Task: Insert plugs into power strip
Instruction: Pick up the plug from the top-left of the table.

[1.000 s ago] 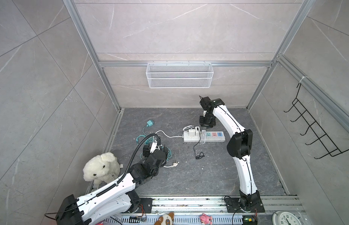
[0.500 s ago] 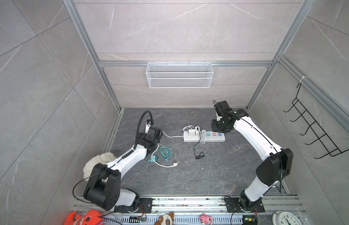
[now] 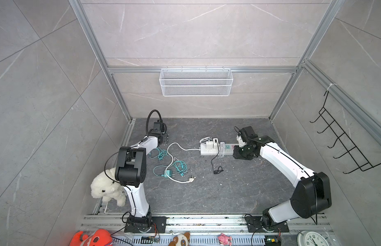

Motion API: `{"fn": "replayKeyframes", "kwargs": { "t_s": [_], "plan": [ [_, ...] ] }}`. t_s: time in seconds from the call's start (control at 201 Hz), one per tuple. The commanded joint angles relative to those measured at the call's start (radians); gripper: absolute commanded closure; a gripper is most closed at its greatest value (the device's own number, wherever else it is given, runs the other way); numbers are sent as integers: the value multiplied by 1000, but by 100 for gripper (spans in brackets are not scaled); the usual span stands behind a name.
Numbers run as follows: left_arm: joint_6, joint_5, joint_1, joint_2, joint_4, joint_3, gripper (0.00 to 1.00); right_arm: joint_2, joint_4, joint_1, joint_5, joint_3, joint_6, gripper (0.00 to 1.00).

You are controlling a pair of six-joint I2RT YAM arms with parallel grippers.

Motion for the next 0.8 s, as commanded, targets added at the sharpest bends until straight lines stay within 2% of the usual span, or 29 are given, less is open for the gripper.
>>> {"fn": "replayKeyframes", "kwargs": {
  "t_s": [0.0,0.109,0.274,0.796],
  "plan": [
    [111,125,17,28,-43,85,17,-45,54,-11,-45,-40,-36,60],
    [145,168,26,76,-97,151,17,-61,59,-18,-54,-67,-41,60],
    [150,247,42,136,-81,195,16,-86,76,-28,-72,-103,-43,60],
    [227,248,62,278,-185,391,17,-122,82,-47,-97,-149,-49,59]
  ]
}}
